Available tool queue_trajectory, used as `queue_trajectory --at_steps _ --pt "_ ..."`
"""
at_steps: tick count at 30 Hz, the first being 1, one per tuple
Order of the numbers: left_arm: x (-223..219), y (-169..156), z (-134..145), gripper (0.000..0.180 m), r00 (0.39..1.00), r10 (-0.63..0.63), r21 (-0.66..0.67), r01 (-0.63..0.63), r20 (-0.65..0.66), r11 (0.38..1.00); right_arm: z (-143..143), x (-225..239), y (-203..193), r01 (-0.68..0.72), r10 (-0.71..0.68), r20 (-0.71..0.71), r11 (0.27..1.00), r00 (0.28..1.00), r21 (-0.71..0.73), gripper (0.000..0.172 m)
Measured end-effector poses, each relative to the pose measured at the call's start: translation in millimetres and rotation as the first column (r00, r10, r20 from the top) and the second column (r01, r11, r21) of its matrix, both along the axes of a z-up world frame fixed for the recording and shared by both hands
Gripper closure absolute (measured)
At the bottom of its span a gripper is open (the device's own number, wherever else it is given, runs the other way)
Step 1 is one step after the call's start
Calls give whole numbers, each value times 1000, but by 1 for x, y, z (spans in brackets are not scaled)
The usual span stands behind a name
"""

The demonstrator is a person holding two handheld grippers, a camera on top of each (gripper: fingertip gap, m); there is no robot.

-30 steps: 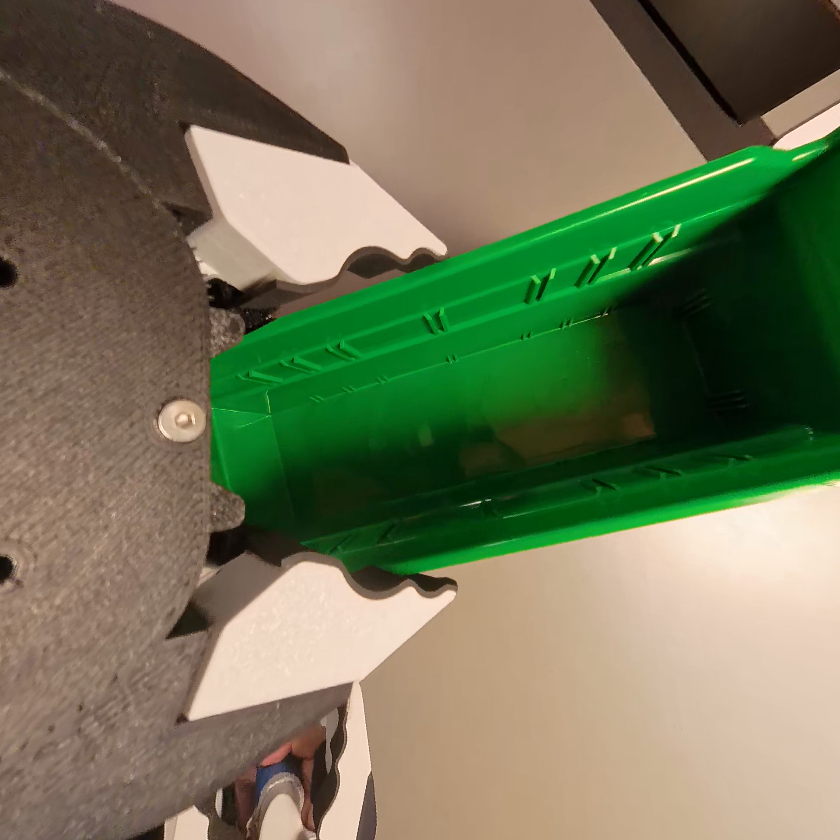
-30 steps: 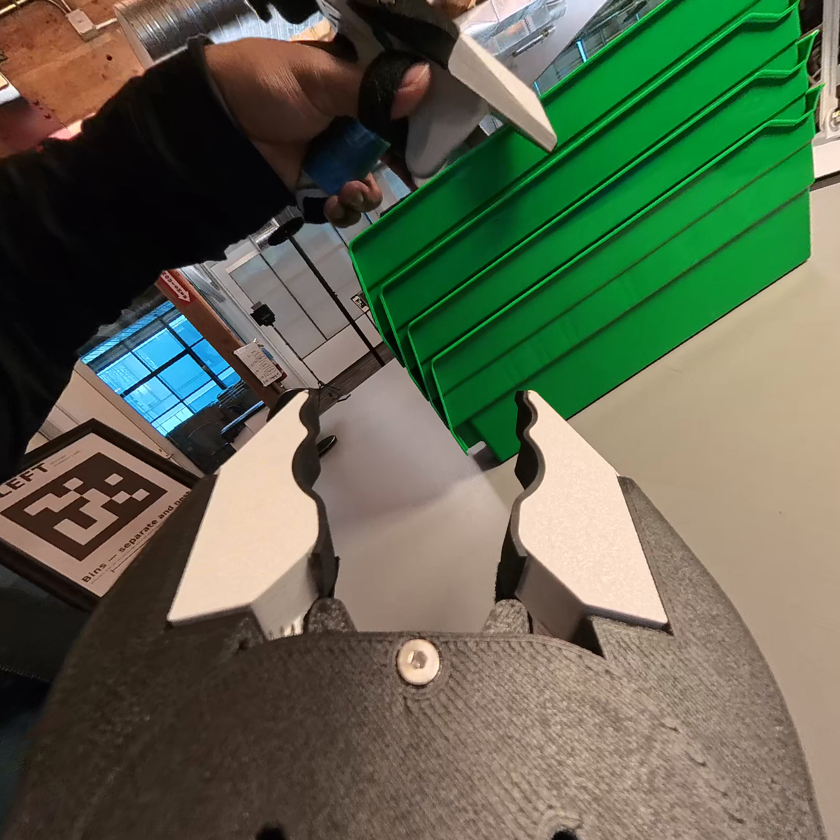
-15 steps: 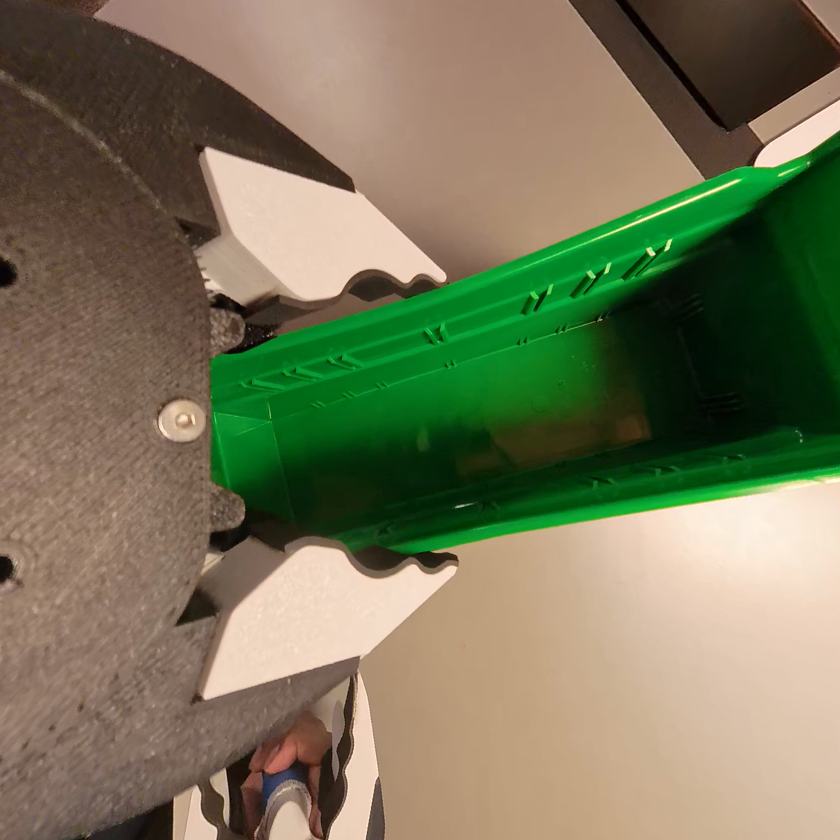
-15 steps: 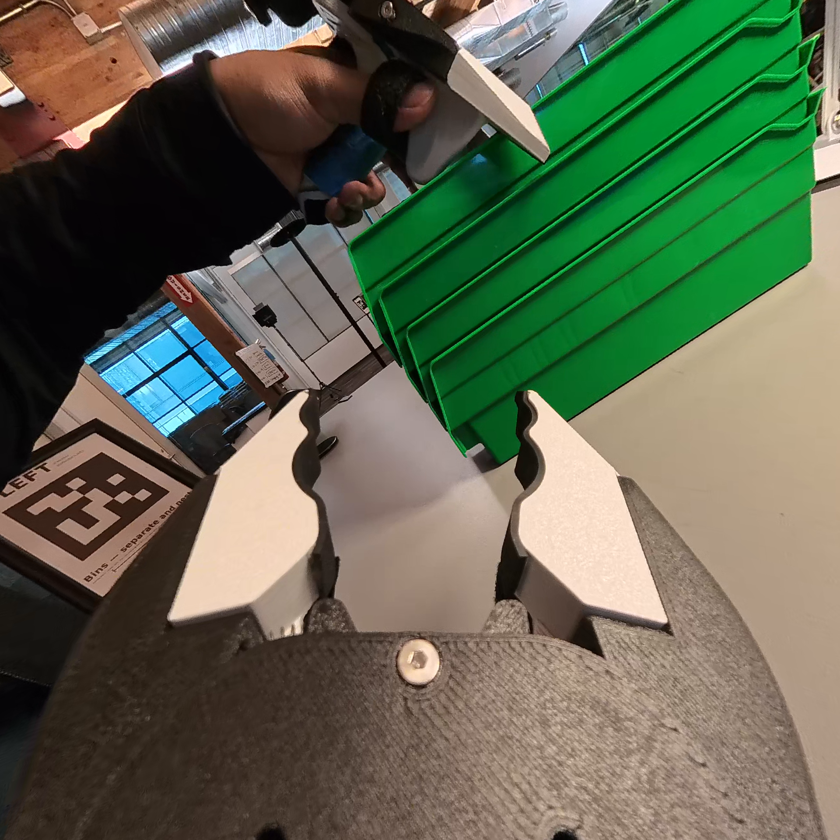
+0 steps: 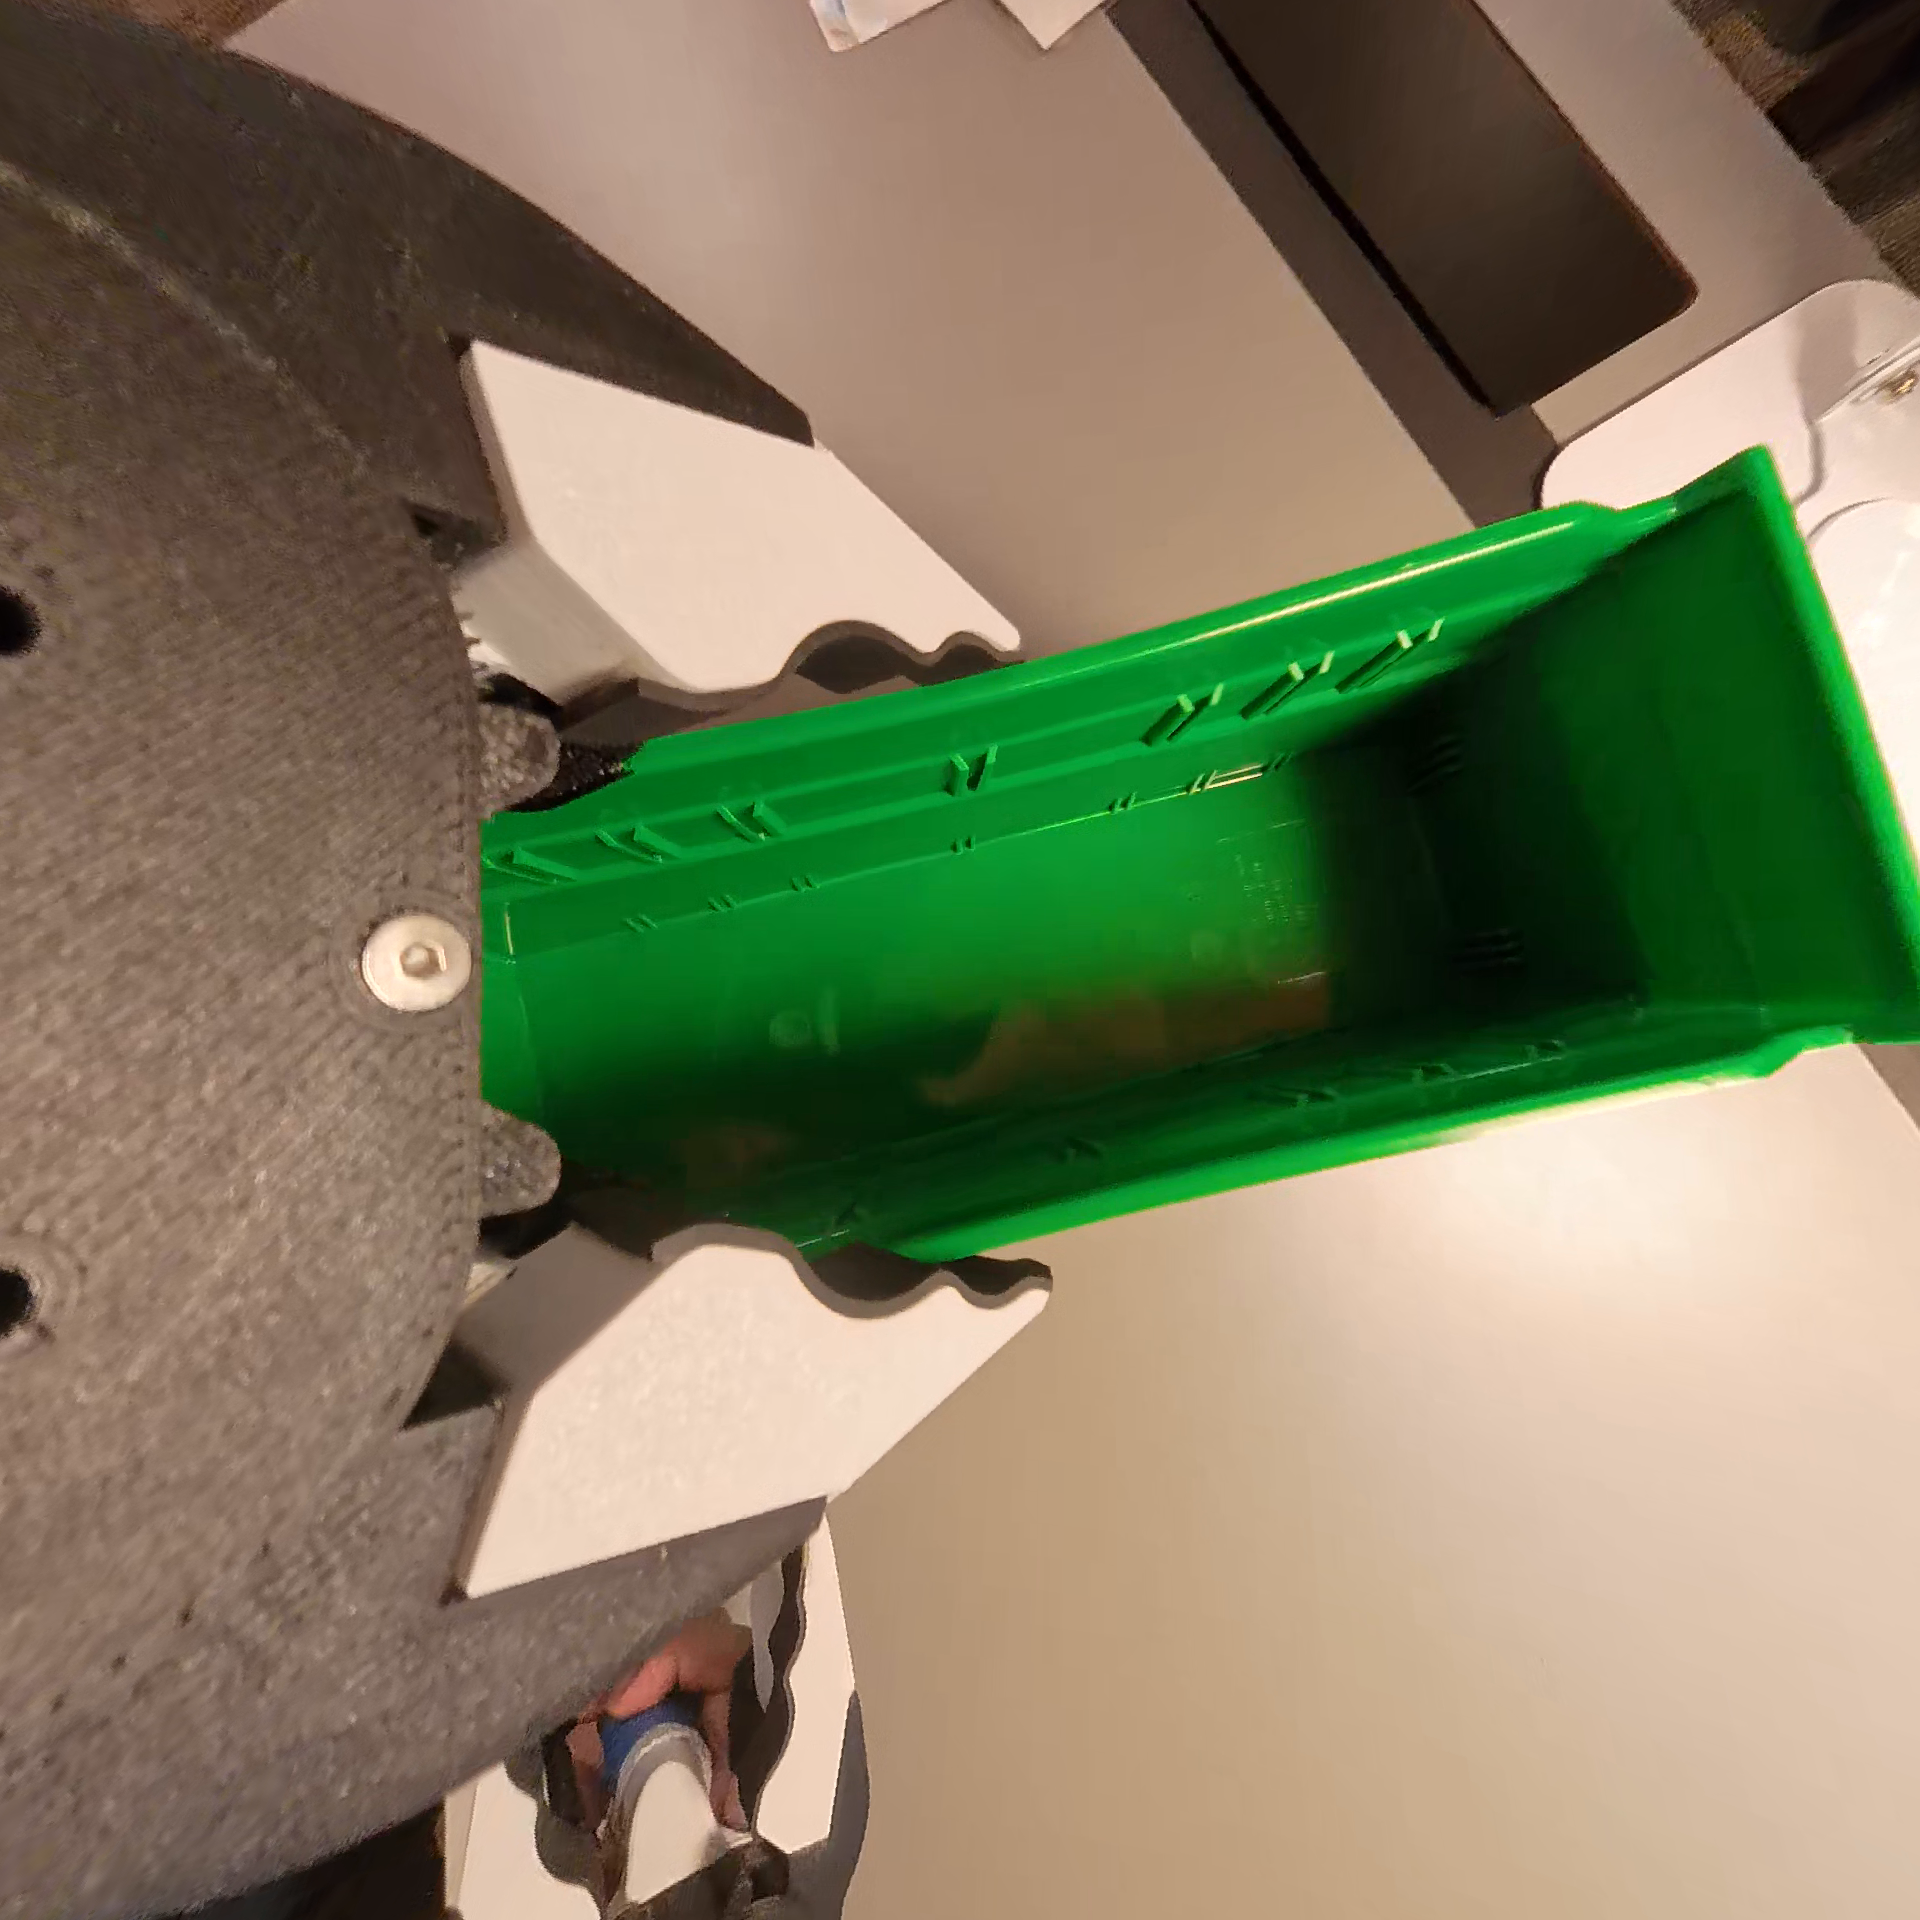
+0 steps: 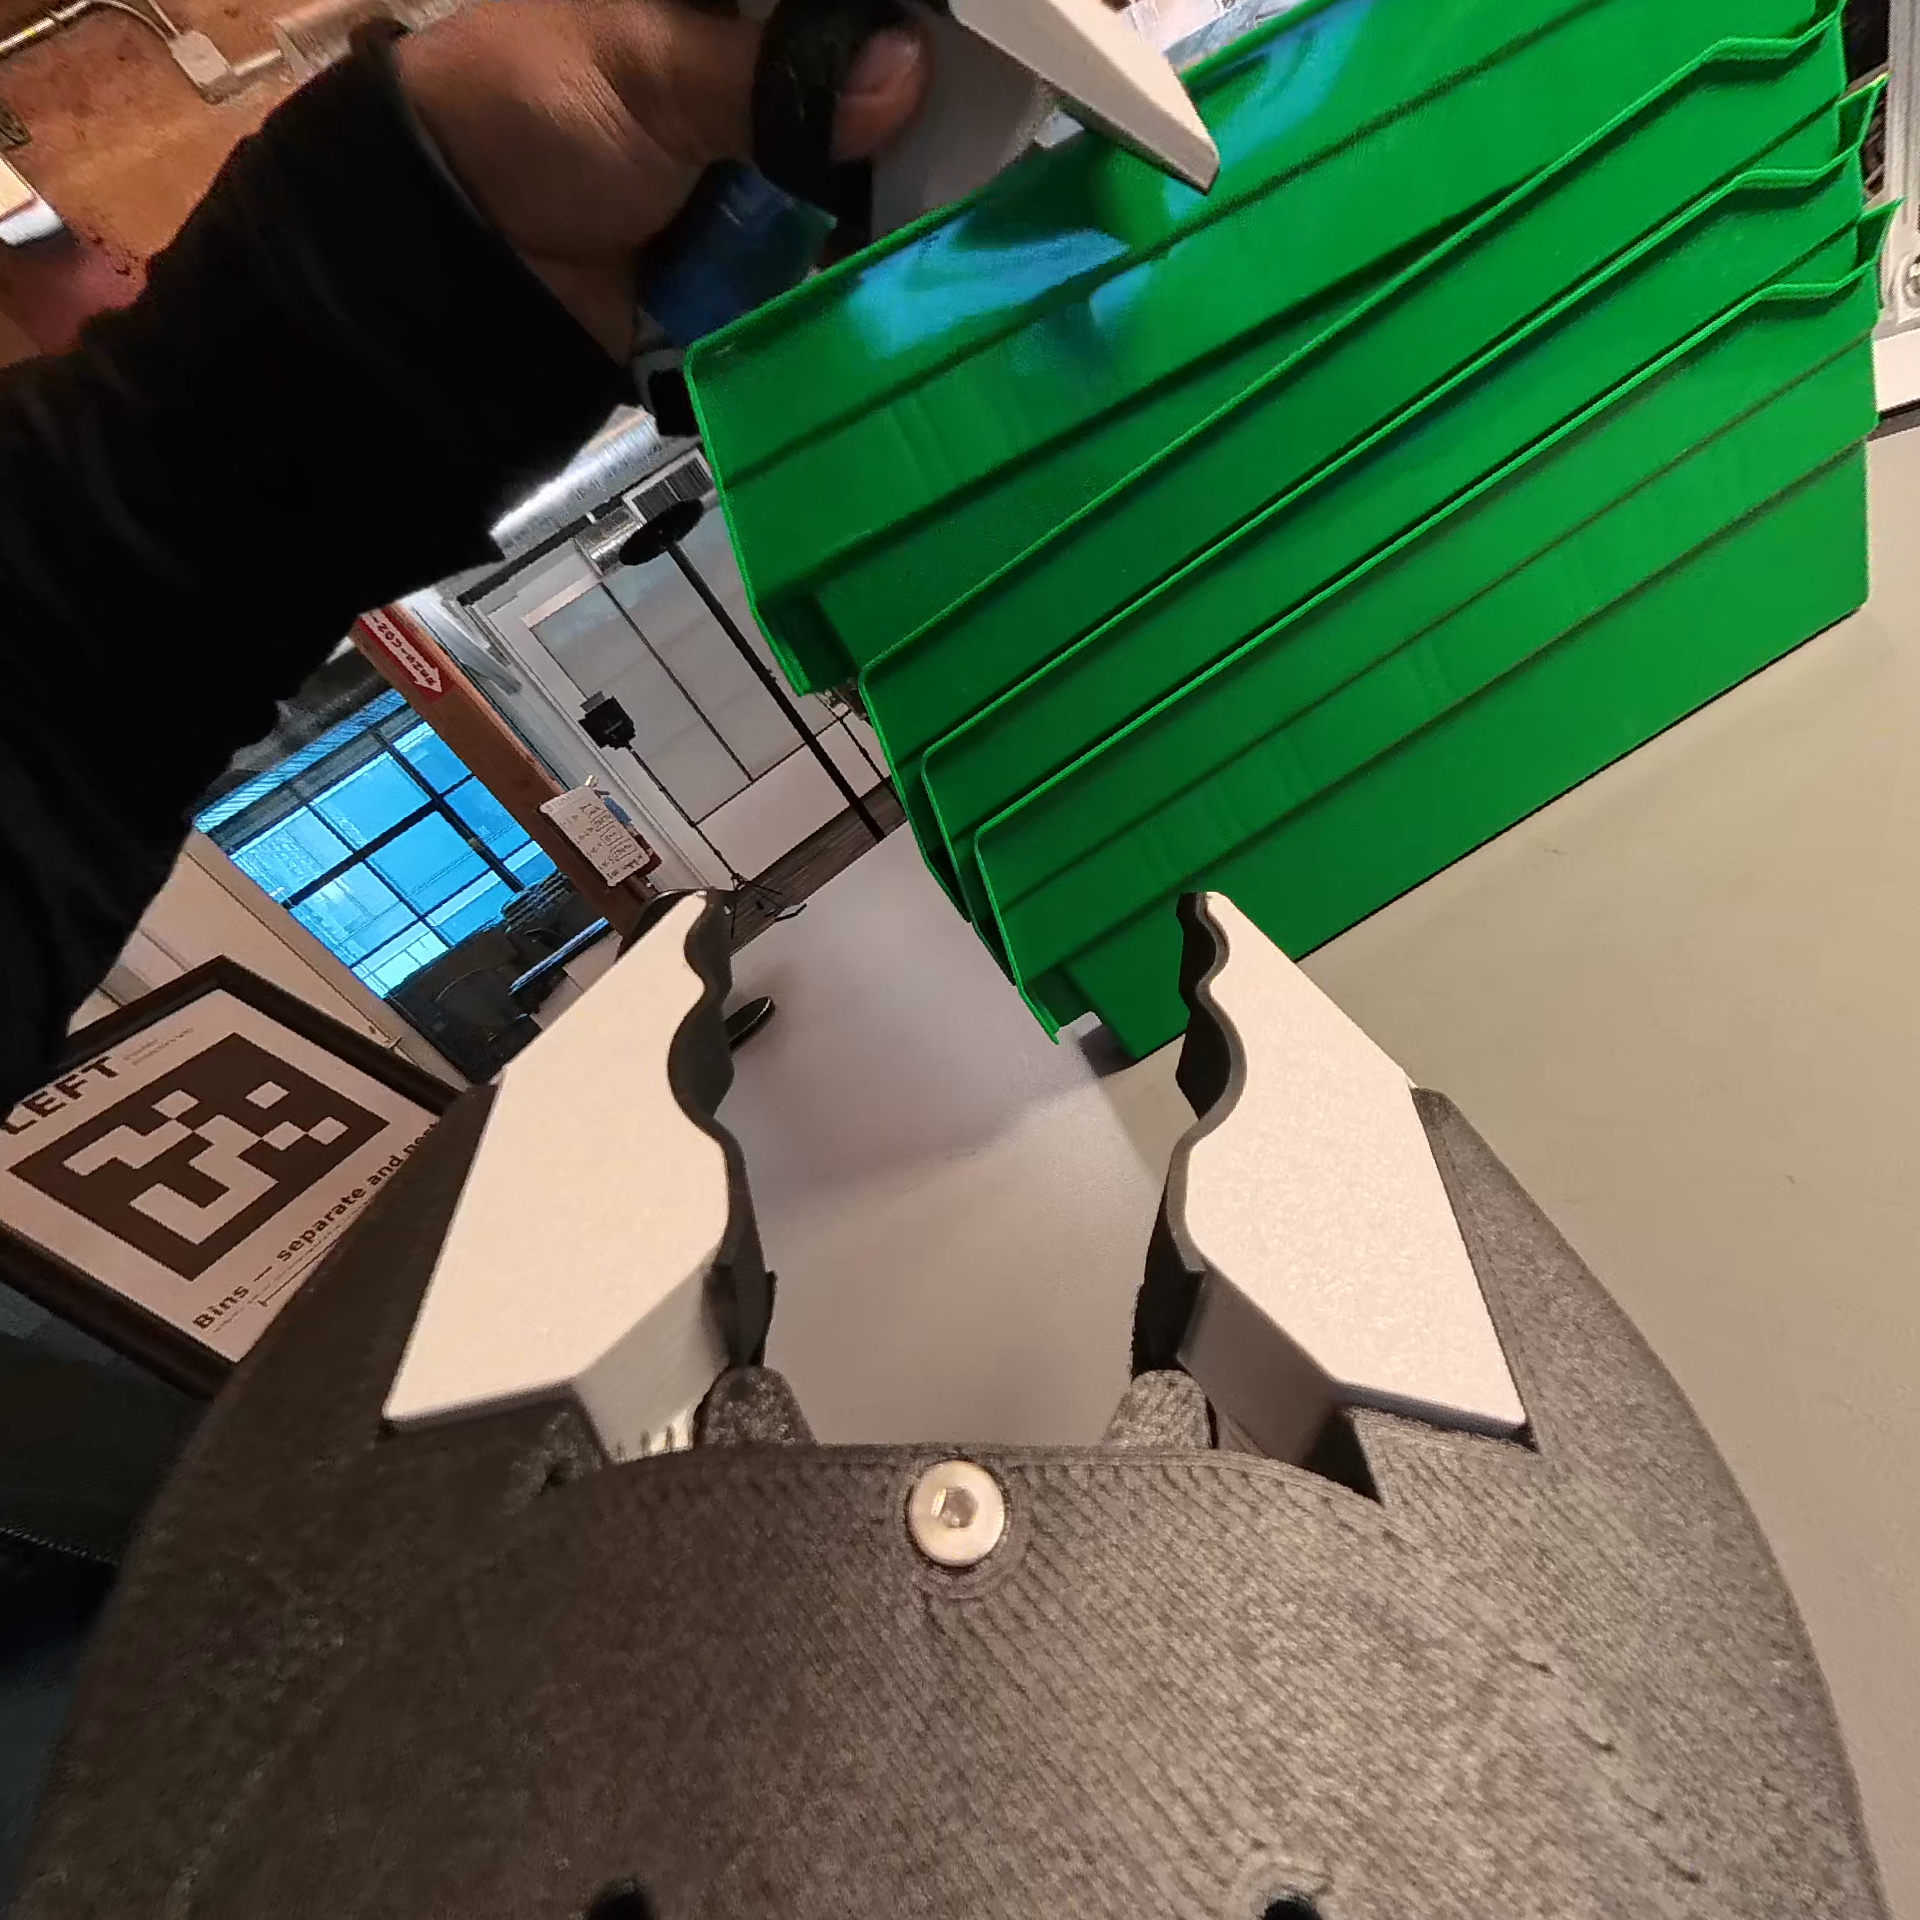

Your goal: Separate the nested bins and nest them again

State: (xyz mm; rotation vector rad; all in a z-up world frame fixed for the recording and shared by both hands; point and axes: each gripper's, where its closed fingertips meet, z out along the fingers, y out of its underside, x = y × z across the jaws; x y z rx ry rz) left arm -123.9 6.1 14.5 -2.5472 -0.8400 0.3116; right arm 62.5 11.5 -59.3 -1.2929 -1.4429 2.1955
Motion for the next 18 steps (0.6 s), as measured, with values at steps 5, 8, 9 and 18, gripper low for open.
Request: queue_trajectory --at_steps 5,8,9,18 --pt "0 -4 11 71 1000 0 13 0 -16 1000 0 0 0 -2 2 -1 1000 1000 0 84" --pt "1 -7 19 72 1000 1 26 -1 -13 1000 1 1 0 -4 4 -4 1000 1000 -4 84" --pt "0 -8 24 72 1000 4 33 -3 -20 999 1 1 0 -4 4 -4 1000 1000 -5 84" --pt "-27 -51 87 73 992 96 152 -82 -87 985 1 1 0 -6 6 -5 1000 1000 -11 84"
